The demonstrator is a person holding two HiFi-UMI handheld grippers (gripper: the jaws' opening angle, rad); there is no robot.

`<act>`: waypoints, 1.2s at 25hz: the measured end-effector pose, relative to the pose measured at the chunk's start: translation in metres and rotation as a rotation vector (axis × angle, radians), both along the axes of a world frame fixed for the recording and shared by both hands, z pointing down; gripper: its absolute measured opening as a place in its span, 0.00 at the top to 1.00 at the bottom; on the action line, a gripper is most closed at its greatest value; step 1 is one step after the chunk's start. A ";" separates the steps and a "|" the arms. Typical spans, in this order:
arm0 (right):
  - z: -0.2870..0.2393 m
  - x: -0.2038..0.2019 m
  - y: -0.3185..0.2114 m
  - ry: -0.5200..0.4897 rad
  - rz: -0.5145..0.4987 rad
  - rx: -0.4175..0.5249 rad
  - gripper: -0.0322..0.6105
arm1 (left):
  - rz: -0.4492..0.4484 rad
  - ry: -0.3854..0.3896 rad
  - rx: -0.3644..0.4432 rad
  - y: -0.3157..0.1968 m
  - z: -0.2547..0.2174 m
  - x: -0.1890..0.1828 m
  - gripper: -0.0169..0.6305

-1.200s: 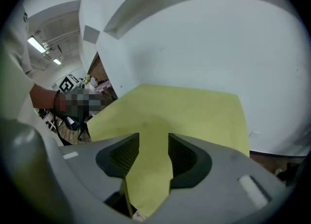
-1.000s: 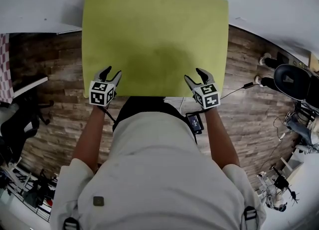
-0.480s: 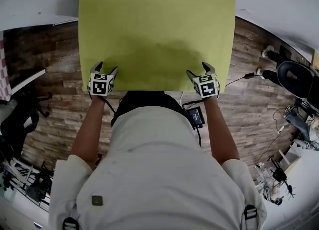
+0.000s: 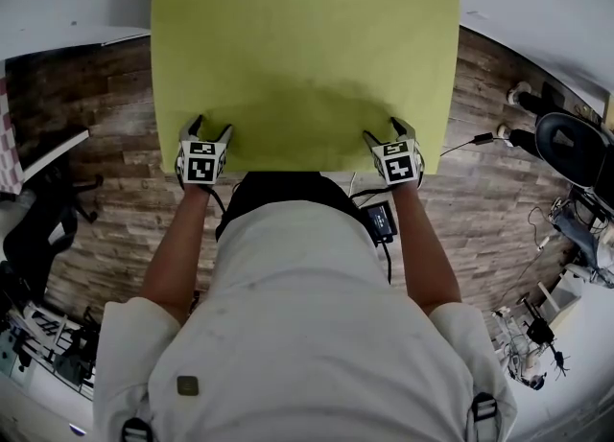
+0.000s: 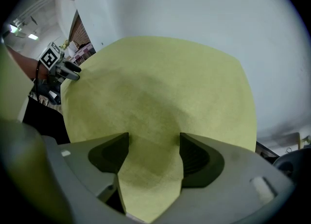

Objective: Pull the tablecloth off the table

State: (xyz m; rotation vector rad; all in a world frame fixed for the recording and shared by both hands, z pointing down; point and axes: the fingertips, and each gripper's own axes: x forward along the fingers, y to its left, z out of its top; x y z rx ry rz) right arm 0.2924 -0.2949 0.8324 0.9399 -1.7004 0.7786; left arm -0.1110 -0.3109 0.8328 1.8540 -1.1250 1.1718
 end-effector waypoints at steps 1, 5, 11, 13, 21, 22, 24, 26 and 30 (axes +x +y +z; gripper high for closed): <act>-0.001 0.000 -0.001 0.001 0.001 0.003 0.43 | 0.008 0.000 -0.001 0.000 0.000 0.002 0.47; -0.004 -0.007 -0.003 -0.012 -0.012 0.022 0.60 | 0.034 0.009 0.013 -0.003 -0.002 0.013 0.66; -0.004 -0.023 -0.005 -0.070 -0.056 0.017 0.92 | 0.005 0.079 0.035 -0.008 -0.005 0.029 0.97; -0.004 -0.024 -0.005 -0.069 -0.072 0.011 0.93 | -0.009 0.096 0.038 -0.009 -0.005 0.032 0.97; -0.042 -0.022 -0.003 -0.122 -0.024 0.099 0.93 | -0.025 0.164 0.109 -0.010 -0.045 0.039 0.97; -0.047 -0.020 -0.002 -0.133 -0.017 0.112 0.93 | -0.027 0.182 0.126 -0.011 -0.053 0.043 0.97; -0.059 -0.016 -0.001 -0.152 -0.003 0.133 0.93 | -0.028 0.225 0.168 -0.013 -0.070 0.051 0.97; -0.071 -0.012 -0.001 -0.170 0.014 0.157 0.93 | -0.033 0.262 0.203 -0.015 -0.088 0.057 0.97; -0.104 -0.006 -0.006 -0.200 0.027 0.231 0.93 | -0.019 0.299 0.278 -0.021 -0.127 0.064 0.97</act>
